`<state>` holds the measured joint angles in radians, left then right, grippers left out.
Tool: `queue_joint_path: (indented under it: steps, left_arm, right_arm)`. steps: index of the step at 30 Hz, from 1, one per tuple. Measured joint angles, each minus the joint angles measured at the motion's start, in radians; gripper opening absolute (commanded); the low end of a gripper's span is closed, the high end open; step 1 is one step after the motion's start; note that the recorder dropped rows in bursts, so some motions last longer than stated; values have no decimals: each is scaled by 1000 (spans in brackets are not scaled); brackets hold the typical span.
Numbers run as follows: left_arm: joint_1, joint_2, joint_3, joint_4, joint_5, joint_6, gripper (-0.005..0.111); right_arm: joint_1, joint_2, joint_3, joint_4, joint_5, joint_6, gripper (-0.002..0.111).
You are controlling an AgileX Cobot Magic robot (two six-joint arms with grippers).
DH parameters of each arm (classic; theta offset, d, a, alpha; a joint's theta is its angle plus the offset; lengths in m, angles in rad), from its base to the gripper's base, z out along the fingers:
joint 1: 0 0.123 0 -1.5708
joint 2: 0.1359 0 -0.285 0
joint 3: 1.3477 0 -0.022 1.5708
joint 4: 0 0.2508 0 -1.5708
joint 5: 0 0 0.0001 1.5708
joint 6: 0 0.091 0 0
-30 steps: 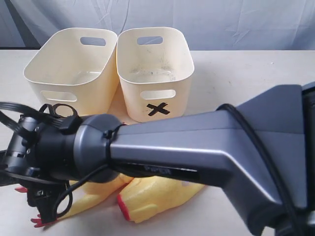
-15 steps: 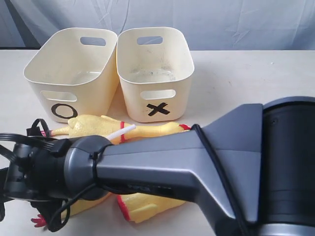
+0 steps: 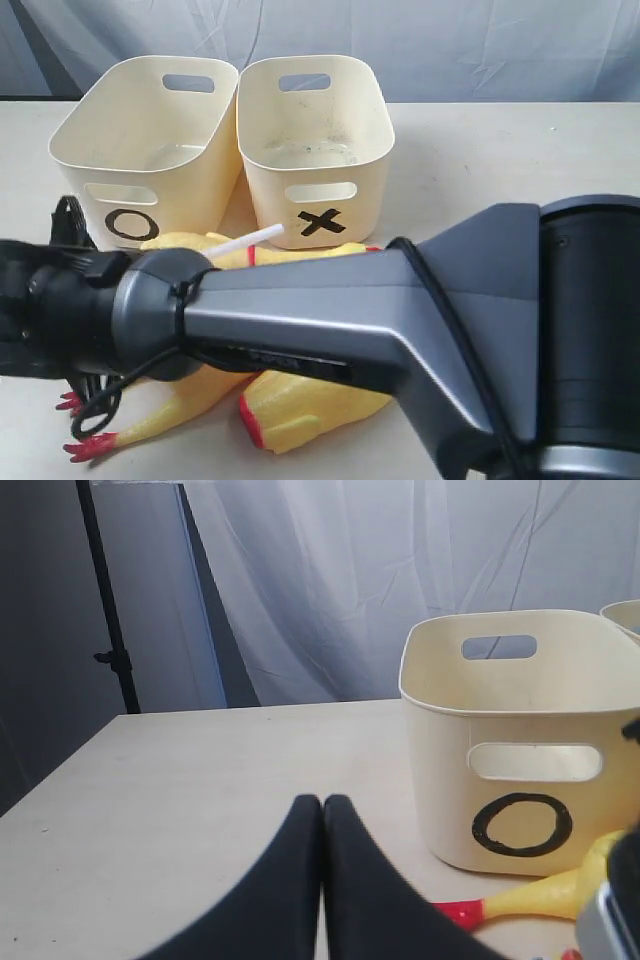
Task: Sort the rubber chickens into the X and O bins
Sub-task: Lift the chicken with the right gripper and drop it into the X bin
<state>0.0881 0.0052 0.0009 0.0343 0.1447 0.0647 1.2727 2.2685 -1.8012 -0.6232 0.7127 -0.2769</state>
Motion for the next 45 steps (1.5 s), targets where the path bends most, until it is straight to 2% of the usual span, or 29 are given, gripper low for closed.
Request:
queue_joint_path:
  steps: [6,10,13,16,21,24,28,33,36,39,42,44,45]
  left_arm:
    - [0,0,0,0,0,0,0]
    - [0,0,0,0,0,0,0]
    - [0,0,0,0,0,0,0]
    - [0,0,0,0,0,0,0]
    - [0,0,0,0,0,0,0]
    - [0,0,0,0,-2,0,0]
    - [0,0,0,0,-2,0,0]
    - [0,0,0,0,-2,0,0]
    - [0,0,0,0,-2,0,0]
    - [0,0,0,0,-2,0,0]
    - [0,0,0,0,-2,0,0]
    - [0,0,0,0,-2,0,0]
    - [0,0,0,0,-2,0,0]
  right_arm:
    - [-1,-28,-115,-31,119,15,-1]
    - [-4,-29,-175,-159,265,43,-1]
    - [-34,-29,-198,-294,334,153,-1]
    - [-119,-29,-227,-379,341,368,-1]
    - [-336,-49,-248,-402,261,835,-1]
    - [-448,-76,-248,-362,173,1013,-1]
    - [-510,-111,-249,-336,4,1086,-1]
    - [-514,-141,-253,-411,-212,1100,-1]
    - [-512,-143,-255,-429,-251,1108,0]
    - [-512,-129,-255,-426,-222,1153,16]
    - [-512,-111,-255,-375,-184,1178,57]
    - [-512,-104,-255,-318,-172,1181,89]
    - [-512,-104,-255,-286,-164,1178,99]
